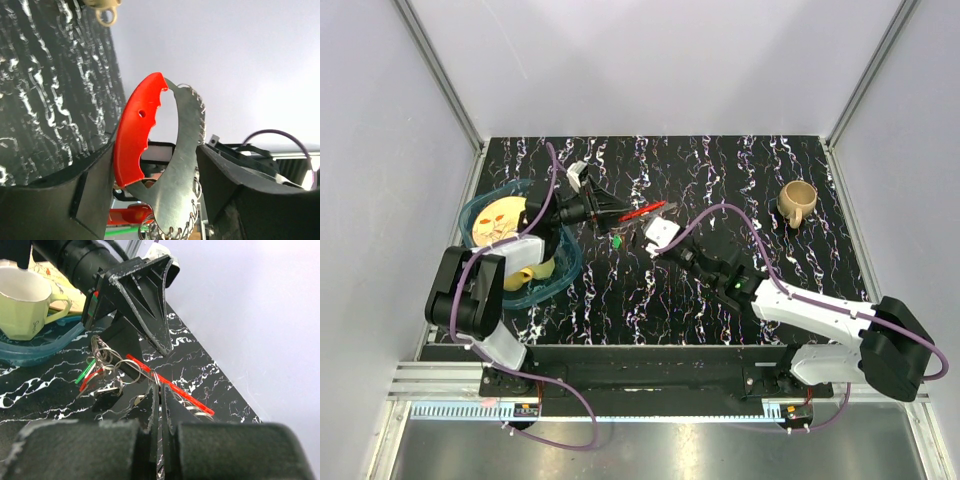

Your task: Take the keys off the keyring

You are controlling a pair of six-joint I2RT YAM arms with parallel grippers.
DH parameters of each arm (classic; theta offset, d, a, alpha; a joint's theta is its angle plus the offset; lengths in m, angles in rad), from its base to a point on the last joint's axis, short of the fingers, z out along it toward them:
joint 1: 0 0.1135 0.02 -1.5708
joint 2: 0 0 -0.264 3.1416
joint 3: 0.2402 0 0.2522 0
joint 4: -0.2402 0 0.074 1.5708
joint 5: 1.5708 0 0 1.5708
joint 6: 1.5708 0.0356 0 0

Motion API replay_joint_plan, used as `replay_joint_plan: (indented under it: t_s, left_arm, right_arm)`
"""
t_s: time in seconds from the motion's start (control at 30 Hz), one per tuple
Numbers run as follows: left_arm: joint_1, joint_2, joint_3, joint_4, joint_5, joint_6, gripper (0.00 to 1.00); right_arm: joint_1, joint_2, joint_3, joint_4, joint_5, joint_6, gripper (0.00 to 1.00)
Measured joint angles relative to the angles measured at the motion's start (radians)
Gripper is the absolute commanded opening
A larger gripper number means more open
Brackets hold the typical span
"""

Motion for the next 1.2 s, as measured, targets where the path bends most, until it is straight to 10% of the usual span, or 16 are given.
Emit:
replay_joint_plan:
  t_s: [0.23, 0.43, 0.63, 0.9, 1.2]
  left_arm:
    - [0.0, 0.13, -0.039, 0.446, 0.002, -0.418, 0.34]
    - [-0.01, 0.132, -0.039, 0.541, 0.035, -0.484, 0.05]
    - [-0.009, 0.067, -0.01, 0.34, 0.054, -0.223, 0.0]
    - [-0.059, -0.157, 0.25, -0.478, -0.043, 0.526, 0.0]
    - [-0.06, -0.28, 0.3, -0.731, -0.109, 0.873, 0.0]
  right_arm:
    - [0.0, -0.017, -0.041, 0.058, 0.002, 0.006, 0.0]
    - [0.0, -0.016, -0.116, 0.053, -0.002, 0.042, 0.0]
    - [0.0, -0.045, -0.134, 0.086, -0.008, 0.072, 0.05]
    - [0.0, -0.084, -0.095, -0.116, 0.0, 0.224, 0.62]
    - [0.0, -0.266, -0.047, -0.324, -0.021, 0.554, 0.66]
